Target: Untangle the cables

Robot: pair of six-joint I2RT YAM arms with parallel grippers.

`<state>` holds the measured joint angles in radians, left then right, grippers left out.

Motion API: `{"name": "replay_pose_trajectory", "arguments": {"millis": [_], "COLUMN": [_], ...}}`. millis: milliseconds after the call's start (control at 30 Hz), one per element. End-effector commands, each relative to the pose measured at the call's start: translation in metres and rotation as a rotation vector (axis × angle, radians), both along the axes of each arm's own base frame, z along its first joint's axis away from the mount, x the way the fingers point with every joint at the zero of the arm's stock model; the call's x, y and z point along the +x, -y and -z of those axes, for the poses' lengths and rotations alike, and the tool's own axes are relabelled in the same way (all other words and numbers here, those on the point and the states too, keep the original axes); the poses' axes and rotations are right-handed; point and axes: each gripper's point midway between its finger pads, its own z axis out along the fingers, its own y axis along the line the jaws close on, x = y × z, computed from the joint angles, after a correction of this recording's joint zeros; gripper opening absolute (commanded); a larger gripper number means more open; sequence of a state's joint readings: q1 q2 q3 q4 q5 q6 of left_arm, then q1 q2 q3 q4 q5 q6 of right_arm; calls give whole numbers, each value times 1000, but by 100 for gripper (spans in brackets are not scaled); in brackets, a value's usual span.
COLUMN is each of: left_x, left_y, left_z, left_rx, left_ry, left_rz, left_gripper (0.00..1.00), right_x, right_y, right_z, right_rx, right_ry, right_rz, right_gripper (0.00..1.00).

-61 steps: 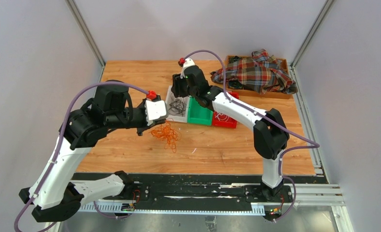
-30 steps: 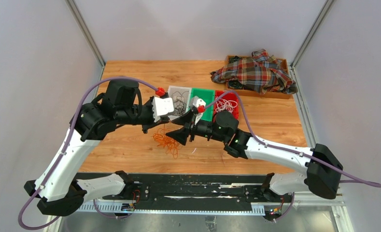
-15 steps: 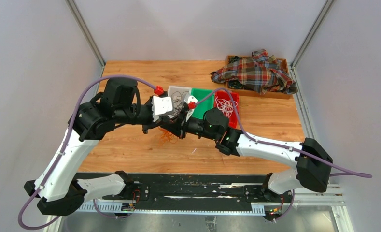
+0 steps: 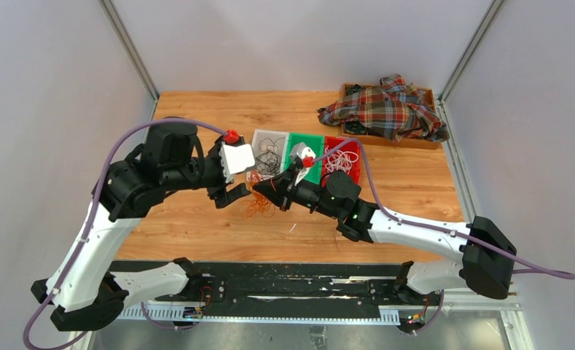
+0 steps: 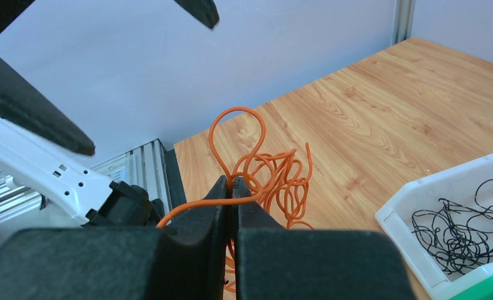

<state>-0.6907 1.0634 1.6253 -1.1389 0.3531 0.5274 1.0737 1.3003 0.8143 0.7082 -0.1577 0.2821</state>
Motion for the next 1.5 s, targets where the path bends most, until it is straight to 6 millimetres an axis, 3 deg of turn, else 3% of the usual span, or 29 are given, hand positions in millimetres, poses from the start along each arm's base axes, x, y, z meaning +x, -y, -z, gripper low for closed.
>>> {"name": "replay_pose_trajectory", "arguments": {"millis": [0, 200, 333, 433, 567, 800, 1033, 1200, 1267, 1467], "left_x": [0, 21, 24, 24, 31, 15, 15, 26, 33, 49], "left_y": [-6, 14, 23, 26, 24, 34, 32, 24, 18, 1], "left_z": [-9, 4, 5, 9, 9, 16, 19, 12, 7, -9], "left_rx": [-11, -123, -254, -315, -386, -435, -430, -425, -423, -408], "left_ry": [47, -139, -310, -438, -506, -639, -622, -531, -466, -287], "left_rz": [-23, -196, -265, -303, -353, -299, -302, -336, -369, -417], "left_gripper": [76, 57, 55, 50, 36, 25, 22, 3, 1, 1], "right_x": [-15, -10, -7, -3, 0, 5, 6, 5, 5, 19], "right_y": [4, 9, 9, 9, 10, 8, 6, 5, 6, 22], "right_z": [-14, -14, -16, -18, -20, -23, -22, -20, -18, -12], "right_rx": [52, 25, 9, -1, 0, -9, -13, -21, -27, -3], "right_ry": [23, 53, 79, 91, 99, 105, 102, 98, 89, 2], "right_rz": [-38, 9, 35, 61, 86, 102, 108, 101, 102, 219], "right_gripper": [1, 1, 1, 1, 1, 1, 1, 1, 1, 32]}}
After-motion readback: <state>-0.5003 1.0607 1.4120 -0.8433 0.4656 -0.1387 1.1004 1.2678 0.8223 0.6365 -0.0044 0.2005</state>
